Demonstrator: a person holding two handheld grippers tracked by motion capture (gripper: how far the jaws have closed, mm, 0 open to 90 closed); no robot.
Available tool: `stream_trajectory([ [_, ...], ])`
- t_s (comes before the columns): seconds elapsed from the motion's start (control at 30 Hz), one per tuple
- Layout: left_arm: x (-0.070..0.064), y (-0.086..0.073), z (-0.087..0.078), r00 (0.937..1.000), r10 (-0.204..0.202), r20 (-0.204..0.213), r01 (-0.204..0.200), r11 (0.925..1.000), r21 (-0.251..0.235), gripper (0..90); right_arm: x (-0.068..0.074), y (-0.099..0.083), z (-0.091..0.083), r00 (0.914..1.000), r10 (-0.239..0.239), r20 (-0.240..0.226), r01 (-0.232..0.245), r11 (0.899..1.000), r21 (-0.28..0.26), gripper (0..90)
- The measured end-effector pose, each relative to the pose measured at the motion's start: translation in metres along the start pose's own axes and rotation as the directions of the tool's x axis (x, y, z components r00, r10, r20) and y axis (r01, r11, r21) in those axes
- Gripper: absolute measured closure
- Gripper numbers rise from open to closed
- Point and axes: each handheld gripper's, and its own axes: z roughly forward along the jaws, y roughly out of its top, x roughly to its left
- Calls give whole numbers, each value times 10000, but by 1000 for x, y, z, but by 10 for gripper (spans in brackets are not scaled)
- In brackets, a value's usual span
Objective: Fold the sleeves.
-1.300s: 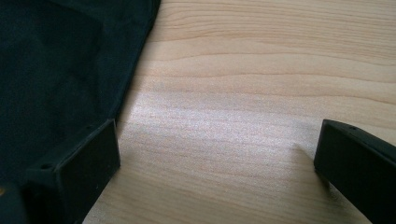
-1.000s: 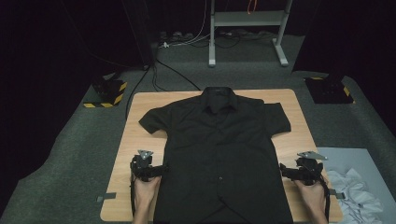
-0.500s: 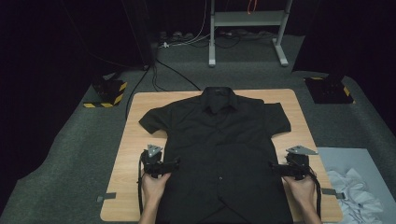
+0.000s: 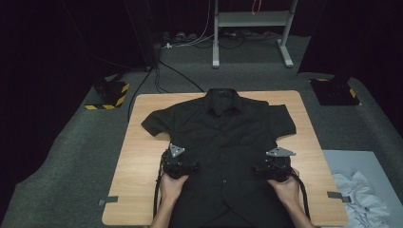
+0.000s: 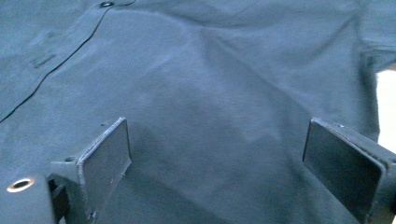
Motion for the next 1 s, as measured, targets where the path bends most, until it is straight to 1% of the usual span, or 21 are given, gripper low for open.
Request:
stream_trajectory([
  [0.03, -1, 0, 1, 9999, 96, -79, -96, 9999, 56, 52, 3, 0, 3, 10000, -50, -51, 50, 10000, 84, 75],
  [0.17, -3, -2, 7, 9989, 409, -234, -399, 9984, 391, 48, 4, -1, 6, 9999, -151, -1, 151, 9996, 219, 75],
  [0.27, -6, -5, 13, 9984, 499, -255, -480, 9964, 695, 39, 5, -4, 9, 9998, -215, 53, 213, 9989, 414, 76],
  [0.3, -8, -6, 13, 9979, 560, -317, -539, 9965, 638, 22, 5, -5, 12, 9998, -216, 44, 214, 9981, 580, 69],
  [0.33, -8, -7, 12, 9981, 548, -288, -529, 9967, 623, 27, 4, -7, 13, 9999, -109, -19, 110, 9981, 600, 63],
  [0.4, -8, -7, 12, 9982, 538, -279, -520, 9968, 613, 27, 3, -11, 12, 9999, -106, -78, 109, 9992, 372, 64],
  [0.47, -10, -10, 9, 9983, 505, -294, -486, 9969, 611, 26, 3, -15, 10, 9998, -136, -109, 138, 9998, 169, 64],
  [0.5, -12, -12, 7, 9982, 491, -331, -471, 9971, 589, 38, 2, -19, 6, 9997, -192, -149, 194, 9997, 157, 64],
  [0.6, -19, -20, -2, 9983, 453, -372, -432, 9975, 559, 40, 2, -24, 1, 9996, -183, -204, 186, 9997, 165, 65],
  [0.63, -23, -23, -4, 9985, 420, -354, -400, 9977, 551, 38, 2, -29, -5, 9993, -264, -271, 268, 9995, 161, 65],
  [0.67, -24, -25, -6, 9985, 435, -319, -418, 9977, 528, 38, 2, -29, -5, 9993, -264, -271, 268, 9995, 161, 65],
  [0.7, -26, -27, -8, 9983, 518, -258, -503, 9971, 568, 36, 2, -30, -6, 9991, -290, -304, 295, 9995, 150, 65],
  [0.73, -27, -27, -9, 9982, 565, -188, -553, 9965, 621, 35, 3, -33, -10, 9985, -382, -387, 391, 9989, 246, 69],
  [0.77, -24, -24, -8, 9991, 413, -124, -405, 9972, 622, 37, 3, -32, -11, 9983, -425, -408, 438, 9986, 295, 82],
  [0.8, -24, -24, -8, 9991, 413, -124, -405, 9972, 622, 38, 3, -32, -11, 9983, -425, -408, 438, 9986, 295, 82],
  [0.83, -22, -21, -8, 9995, 283, -153, -275, 9982, 528, 38, 3, -30, -11, 9980, -452, -435, 467, 9983, 348, 83],
  [0.87, -18, -12, -6, 9998, 59, -200, -54, 9996, 273, 44, 2, -22, -10, 9980, -542, -313, 547, 9984, 141, 84],
  [0.9, -17, -7, -3, 9997, 6, -239, -1, 9998, 191, 44, 0, -17, -8, 9986, -441, -290, 440, 9990, -40, 84],
  [0.93, -17, -7, -3, 9997, 6, -239, -1, 9998, 191, 44, 0, -17, -8, 9986, -441, -290, 440, 9990, -40, 84],
  [0.97, -17, -3, 0, 9995, 34, -317, -31, 9999, 116, 44, -2, -12, -6, 9991, -262, -322, 256, 9995, -201, 85],
  [1.0, -15, 5, 7, 9991, 126, -402, -118, 9997, 203, 46, -7, -4, 4, 9996, -8, -279, 4, 9999, -139, 82],
])
